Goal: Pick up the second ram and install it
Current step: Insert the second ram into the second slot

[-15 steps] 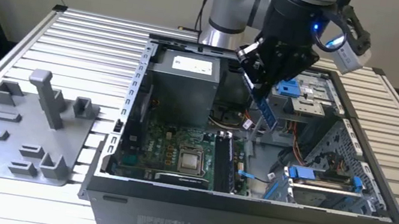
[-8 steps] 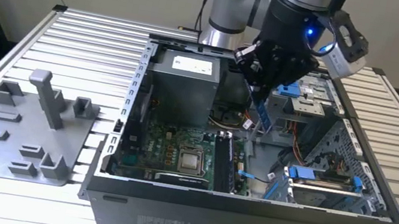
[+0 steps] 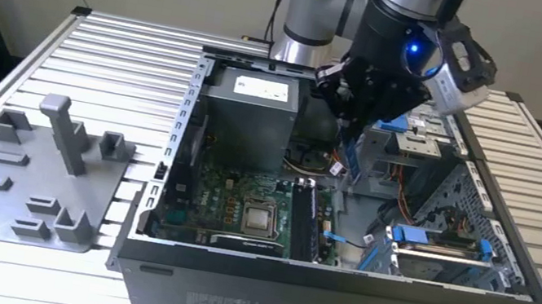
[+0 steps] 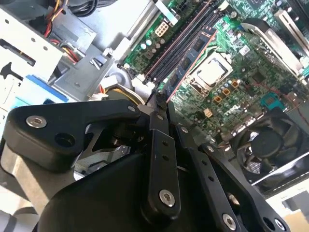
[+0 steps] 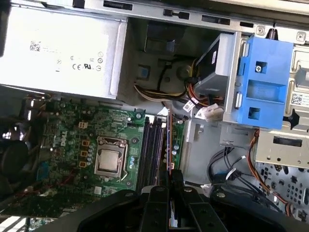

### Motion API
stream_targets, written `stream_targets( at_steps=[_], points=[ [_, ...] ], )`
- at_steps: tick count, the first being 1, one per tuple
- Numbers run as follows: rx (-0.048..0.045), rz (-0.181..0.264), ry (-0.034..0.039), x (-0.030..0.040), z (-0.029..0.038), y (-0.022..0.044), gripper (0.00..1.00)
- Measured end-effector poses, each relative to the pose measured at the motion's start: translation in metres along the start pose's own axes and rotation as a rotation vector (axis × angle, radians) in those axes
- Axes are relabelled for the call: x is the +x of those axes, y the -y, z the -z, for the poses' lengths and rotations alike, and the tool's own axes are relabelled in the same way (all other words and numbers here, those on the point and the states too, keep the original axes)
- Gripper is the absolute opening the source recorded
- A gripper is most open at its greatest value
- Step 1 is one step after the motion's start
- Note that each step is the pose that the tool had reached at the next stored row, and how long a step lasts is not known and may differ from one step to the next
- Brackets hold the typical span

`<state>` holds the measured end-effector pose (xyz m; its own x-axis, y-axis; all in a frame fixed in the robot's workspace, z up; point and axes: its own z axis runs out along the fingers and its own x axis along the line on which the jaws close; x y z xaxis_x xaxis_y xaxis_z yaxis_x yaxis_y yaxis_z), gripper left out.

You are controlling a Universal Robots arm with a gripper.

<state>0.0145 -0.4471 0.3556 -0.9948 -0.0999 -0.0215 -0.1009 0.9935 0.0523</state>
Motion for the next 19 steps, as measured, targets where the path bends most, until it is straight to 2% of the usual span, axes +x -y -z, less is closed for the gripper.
stream_targets(
  at_steps=[6,19],
  points=[
    [0.0013,-0.063,0.0012,0.0001,-0.0049,0.0003,0.14],
    [0.0020,-0.096,0.0018,0.0010,-0.0201,0.0010,0.14]
  ],
)
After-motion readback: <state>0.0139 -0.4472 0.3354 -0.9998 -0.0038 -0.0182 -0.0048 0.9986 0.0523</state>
